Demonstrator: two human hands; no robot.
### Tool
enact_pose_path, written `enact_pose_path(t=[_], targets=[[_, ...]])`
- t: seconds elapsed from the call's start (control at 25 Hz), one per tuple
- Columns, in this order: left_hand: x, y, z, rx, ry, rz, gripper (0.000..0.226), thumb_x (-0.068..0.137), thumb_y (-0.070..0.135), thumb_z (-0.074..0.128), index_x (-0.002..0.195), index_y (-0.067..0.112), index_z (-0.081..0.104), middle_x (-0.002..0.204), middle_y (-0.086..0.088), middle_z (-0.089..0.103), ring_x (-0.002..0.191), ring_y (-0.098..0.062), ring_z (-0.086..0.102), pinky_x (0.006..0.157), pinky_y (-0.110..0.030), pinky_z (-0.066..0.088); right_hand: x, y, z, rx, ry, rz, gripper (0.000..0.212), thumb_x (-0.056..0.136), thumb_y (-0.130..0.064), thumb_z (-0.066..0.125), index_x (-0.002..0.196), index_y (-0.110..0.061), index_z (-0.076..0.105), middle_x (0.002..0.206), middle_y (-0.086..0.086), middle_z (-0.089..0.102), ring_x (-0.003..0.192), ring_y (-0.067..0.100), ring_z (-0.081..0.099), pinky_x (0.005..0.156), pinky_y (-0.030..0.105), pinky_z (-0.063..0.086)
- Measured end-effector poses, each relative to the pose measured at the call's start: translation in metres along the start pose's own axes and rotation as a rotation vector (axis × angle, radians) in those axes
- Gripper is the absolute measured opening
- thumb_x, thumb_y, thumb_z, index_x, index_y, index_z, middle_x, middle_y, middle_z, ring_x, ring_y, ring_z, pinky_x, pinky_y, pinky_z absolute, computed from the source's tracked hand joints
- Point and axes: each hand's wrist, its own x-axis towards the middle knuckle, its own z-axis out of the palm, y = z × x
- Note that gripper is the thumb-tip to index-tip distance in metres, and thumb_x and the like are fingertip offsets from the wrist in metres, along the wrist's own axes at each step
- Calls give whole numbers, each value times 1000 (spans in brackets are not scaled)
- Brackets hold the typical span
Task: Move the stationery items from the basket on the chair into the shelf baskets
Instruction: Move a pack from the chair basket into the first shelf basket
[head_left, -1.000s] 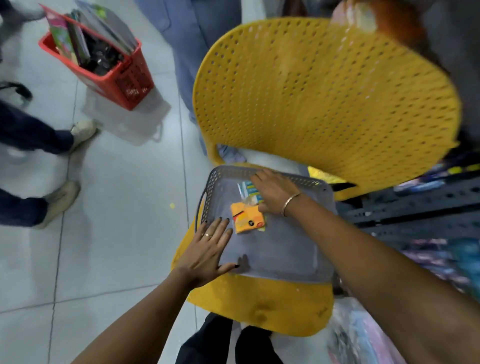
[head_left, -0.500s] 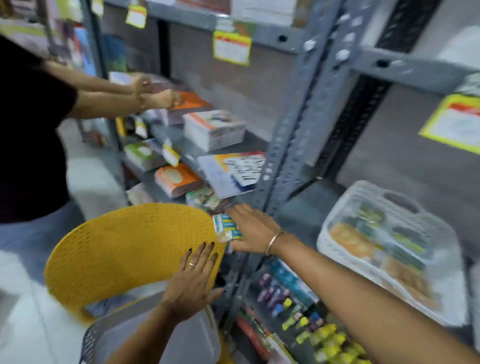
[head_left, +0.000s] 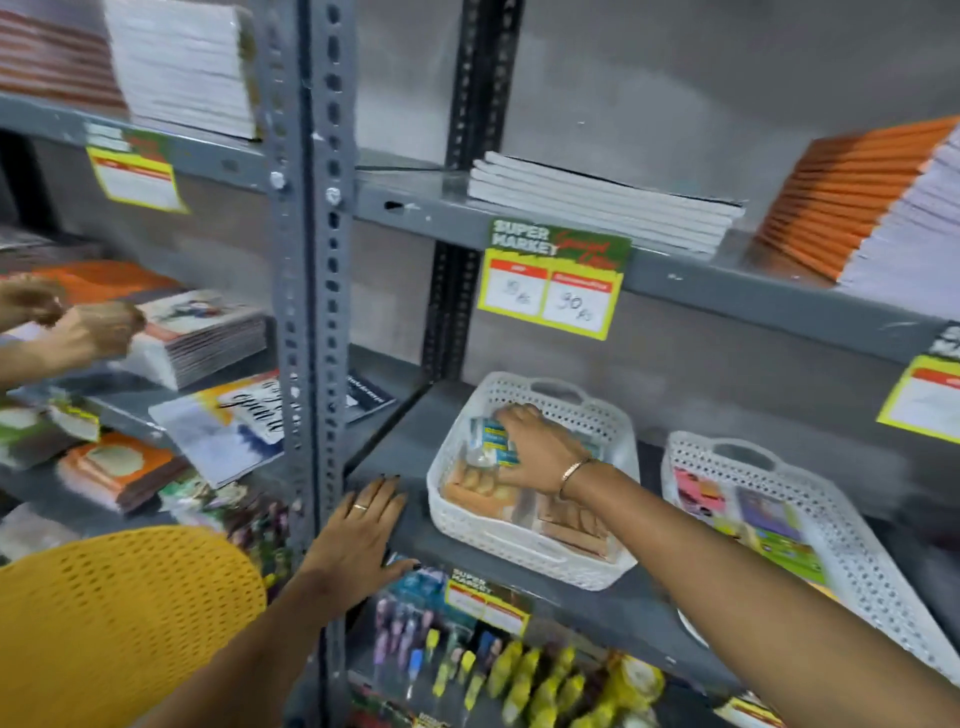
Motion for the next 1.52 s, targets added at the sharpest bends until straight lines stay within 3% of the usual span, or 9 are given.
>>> enact_pose_path(t=[0.12,0.24,0.4,0.64,0.76,0.96,1.12,1.32,1.52], targets=[[22,-4,10,1,-62,33,85,63,76,54,108,6,67,116,-13,65,105,-26,62,77,-41,53,-4,53,8,-6,-65,178,66,76,-38,68,128,-7,44,130,16,50,122,31,45,98,38,43],[36,-9,18,-2,-117,32,98,69,80,27,124,4,56,131,-14,54,121,-29,51,92,-44,45,-3,95,27,-19,-149,286,66,76,-39,68,127,-6,45,127,17,53,117,33,49,95,38,47],[38,-13,31,-99,-137,31,123,58,92,-3,146,10,23,154,-9,18,140,-27,16,111,-46,15,2,122,49,-35,-193,334,73,76,-42,67,136,-12,38,132,16,53,117,33,51,97,40,48],[36,-13,31,-60,-139,34,94,77,81,21,129,7,49,131,-14,53,119,-33,50,92,-55,42,18,133,76,-64,-353,386,64,80,-35,64,131,-7,39,132,19,51,117,33,52,96,35,48],[36,-11,28,-80,-127,37,88,73,76,34,128,8,48,128,-14,55,116,-33,52,90,-56,43,20,135,84,-79,-390,383,71,83,-36,61,139,-8,29,139,19,43,124,33,47,100,34,44],[35,-13,33,-83,-109,24,93,75,80,26,131,8,45,132,-13,52,120,-33,48,95,-57,39,18,130,80,-74,-406,415,71,82,-39,64,137,-8,32,138,18,46,121,33,50,97,34,45],[35,-12,31,-91,-116,29,96,74,81,24,135,9,41,138,-13,45,127,-32,41,102,-56,31,17,112,62,-32,-249,364,69,81,-45,61,137,-13,35,142,13,45,128,29,45,103,37,43],[9,-3,26,-54,35,12,77,84,63,31,132,5,44,139,-15,46,129,-29,35,106,-46,20,30,32,31,44,157,75,43,87,-40,56,121,-14,53,120,6,62,107,26,60,83,34,49],[-99,-16,54,-126,43,-219,72,82,55,37,131,3,42,140,-19,43,130,-33,30,101,-51,24,44,-63,54,135,347,-339,44,82,-45,47,105,-10,60,95,6,68,87,20,62,67,31,51]])
